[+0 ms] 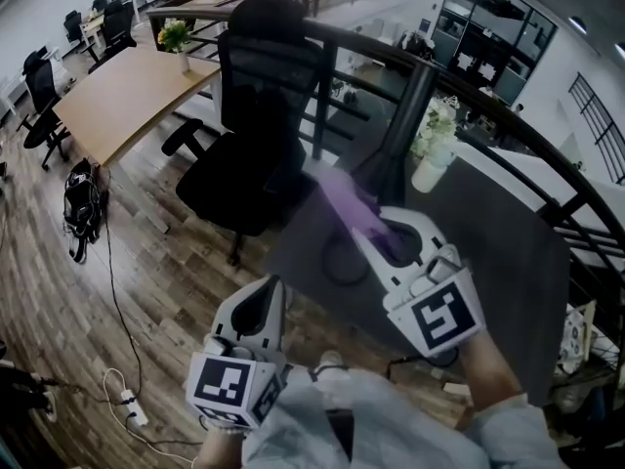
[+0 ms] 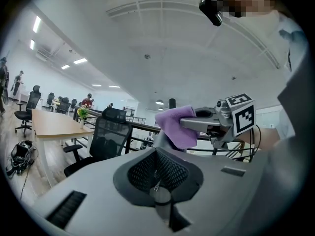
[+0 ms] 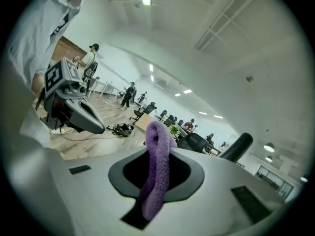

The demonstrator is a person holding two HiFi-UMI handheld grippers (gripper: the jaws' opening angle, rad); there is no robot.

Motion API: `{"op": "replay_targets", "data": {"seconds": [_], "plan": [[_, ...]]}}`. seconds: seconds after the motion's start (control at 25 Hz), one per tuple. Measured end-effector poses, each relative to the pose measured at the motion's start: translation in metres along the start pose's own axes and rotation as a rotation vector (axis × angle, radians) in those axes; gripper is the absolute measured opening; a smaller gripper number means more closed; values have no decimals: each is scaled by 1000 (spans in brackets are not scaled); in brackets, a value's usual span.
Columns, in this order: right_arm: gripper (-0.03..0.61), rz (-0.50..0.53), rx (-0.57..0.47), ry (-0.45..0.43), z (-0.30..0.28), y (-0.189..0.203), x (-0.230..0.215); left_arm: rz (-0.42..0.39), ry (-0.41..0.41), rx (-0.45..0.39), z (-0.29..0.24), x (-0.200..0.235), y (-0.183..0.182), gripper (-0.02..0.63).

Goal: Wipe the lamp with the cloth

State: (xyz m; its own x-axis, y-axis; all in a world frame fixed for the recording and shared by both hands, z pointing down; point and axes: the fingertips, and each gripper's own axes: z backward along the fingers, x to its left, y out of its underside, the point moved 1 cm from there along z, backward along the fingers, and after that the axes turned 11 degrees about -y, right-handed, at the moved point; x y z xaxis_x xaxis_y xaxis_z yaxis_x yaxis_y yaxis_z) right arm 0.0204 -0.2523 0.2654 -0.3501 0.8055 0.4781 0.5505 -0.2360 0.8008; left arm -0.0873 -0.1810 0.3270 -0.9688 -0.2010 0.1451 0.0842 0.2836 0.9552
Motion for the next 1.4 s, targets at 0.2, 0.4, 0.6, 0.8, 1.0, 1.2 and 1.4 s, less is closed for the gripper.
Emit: {"op": "replay_targets", "data": {"seconds": [0.2,0.4,0.6,0.8,1.0,1.2,1.4], "plan": [[52,156,50,58,-3,-7,-26,-16,20,-9,-2,-4,-7,0],[52,354,122,96,-16,-12,-44,-40,47,-12,-4,-11,-10,0],[52,507,172,109,-31,-22,-62,-61,65,-16,-3,-16,-11,0],[52,783,297,42,-51,-27,-70,-63,66,-16,-2,-20,-13,0],[52,1020,419,-95,-79,-20,-64,-51,64,-28,1,-18,-13,0],[51,1103,450,-223,-99,-4,-36,-51,53,-4,2,-15,-11,0],[51,1173,479,-290,-96,19,-12,-47,54,10,-1,-13,-8,0]]}}
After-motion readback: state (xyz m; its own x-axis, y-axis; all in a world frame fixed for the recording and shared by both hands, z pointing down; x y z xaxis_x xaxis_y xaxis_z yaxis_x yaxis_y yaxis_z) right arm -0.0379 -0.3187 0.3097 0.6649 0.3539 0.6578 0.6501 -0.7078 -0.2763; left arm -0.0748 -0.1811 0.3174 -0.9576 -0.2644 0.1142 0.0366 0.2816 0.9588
